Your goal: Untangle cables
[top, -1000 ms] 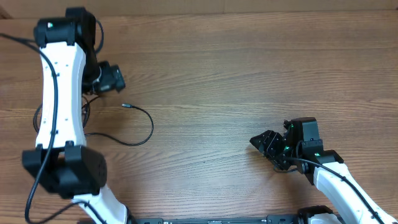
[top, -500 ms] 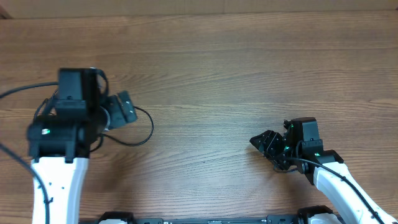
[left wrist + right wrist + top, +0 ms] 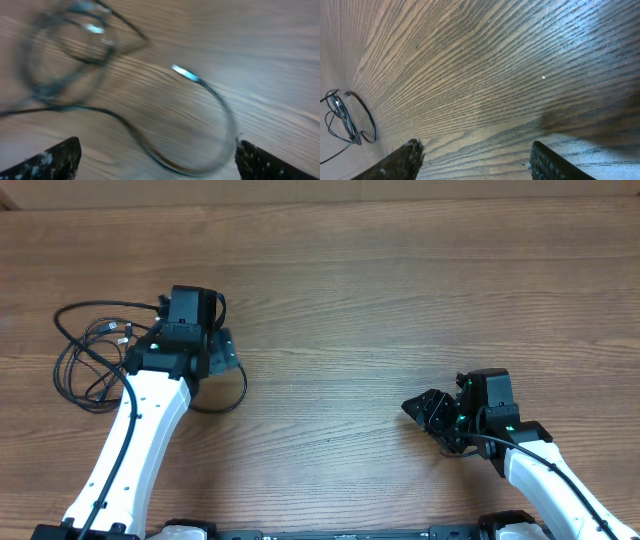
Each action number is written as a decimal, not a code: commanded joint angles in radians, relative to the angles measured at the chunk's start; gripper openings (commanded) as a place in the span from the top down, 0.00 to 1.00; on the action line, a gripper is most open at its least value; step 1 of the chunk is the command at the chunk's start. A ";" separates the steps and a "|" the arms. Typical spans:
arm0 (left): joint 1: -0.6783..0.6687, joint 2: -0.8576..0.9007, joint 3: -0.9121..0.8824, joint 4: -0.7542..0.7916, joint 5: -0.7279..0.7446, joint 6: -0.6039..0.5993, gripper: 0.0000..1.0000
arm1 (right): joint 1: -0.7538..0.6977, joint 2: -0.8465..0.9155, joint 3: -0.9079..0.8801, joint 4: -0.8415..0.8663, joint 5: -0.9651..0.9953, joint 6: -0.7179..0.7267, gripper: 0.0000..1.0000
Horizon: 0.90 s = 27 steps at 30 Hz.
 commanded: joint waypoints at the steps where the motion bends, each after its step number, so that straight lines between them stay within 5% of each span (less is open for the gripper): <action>1: 0.000 -0.006 0.027 0.031 -0.413 0.002 0.00 | -0.005 -0.002 0.001 0.008 -0.004 -0.005 0.33; 8: 0.047 0.009 0.027 0.151 -0.425 0.098 0.00 | -0.005 -0.002 0.001 0.008 -0.004 -0.005 0.33; 14: 0.185 0.090 0.027 0.171 -0.122 0.228 0.00 | -0.005 -0.002 0.001 0.008 -0.004 -0.005 0.33; 19: 0.235 0.146 0.027 0.153 -0.052 0.237 0.01 | -0.005 -0.002 0.001 0.007 -0.004 -0.005 0.33; 24: 0.235 0.154 0.027 0.151 -0.051 0.238 0.13 | -0.005 -0.002 0.001 0.007 -0.004 -0.005 0.33; 27: 0.234 0.154 0.027 0.146 -0.046 0.238 0.33 | -0.005 -0.002 0.001 0.007 -0.004 -0.005 0.33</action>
